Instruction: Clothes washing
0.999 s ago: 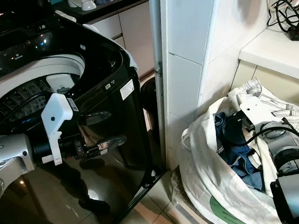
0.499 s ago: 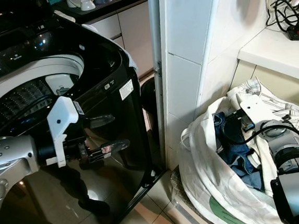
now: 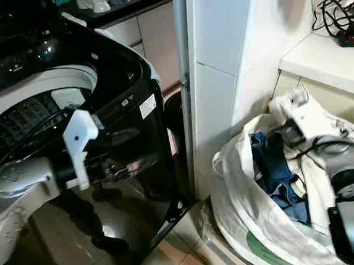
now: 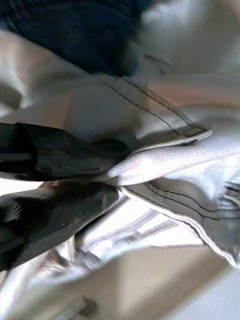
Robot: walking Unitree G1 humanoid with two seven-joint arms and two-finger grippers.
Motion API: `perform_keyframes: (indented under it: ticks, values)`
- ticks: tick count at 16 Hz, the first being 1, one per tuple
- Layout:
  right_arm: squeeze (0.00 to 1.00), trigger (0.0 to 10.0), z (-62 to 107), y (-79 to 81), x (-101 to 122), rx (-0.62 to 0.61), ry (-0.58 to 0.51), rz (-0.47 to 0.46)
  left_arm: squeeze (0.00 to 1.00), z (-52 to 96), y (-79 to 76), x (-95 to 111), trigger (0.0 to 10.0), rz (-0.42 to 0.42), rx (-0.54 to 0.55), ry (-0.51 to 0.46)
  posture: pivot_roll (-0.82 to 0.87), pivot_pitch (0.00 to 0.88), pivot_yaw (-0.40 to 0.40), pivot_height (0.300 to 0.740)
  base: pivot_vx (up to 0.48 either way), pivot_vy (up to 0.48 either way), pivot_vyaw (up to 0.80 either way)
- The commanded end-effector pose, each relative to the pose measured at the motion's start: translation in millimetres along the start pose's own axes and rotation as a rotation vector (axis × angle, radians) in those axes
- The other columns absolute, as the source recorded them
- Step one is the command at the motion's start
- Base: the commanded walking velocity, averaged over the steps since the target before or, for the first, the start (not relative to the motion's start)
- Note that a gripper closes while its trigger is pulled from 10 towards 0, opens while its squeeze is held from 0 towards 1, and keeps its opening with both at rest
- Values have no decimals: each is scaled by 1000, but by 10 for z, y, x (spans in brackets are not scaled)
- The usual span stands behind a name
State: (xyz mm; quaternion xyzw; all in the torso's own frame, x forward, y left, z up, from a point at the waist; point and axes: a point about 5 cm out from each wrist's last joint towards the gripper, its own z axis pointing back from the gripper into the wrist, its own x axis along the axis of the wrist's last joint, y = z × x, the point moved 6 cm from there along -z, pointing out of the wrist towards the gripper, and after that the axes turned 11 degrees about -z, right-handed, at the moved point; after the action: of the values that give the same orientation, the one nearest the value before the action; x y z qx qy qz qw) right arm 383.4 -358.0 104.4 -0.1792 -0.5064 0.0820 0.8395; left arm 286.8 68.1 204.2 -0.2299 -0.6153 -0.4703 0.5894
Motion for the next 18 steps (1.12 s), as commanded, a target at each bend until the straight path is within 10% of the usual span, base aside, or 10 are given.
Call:
perform_keyframes:
  ticks: [1,6,11,18]
  values:
    - [0,0,27,-39,267,23,-99,-9,0,-18,52,31,10000,-25,25,-9,27,0,49,740,0,0,0]
    - [0,0,645,-196,854,196,-325,-133,0,-101,230,266,10000,-40,141,-150,-37,0,46,740,0,0,0]
    - [0,0,1509,245,1684,584,-655,-426,0,-222,284,623,10000,-49,178,-314,-60,0,45,740,0,0,0]
    - [0,0,2085,647,2356,960,-832,-784,0,-362,230,743,10000,98,182,-423,-70,0,16,740,0,0,0]
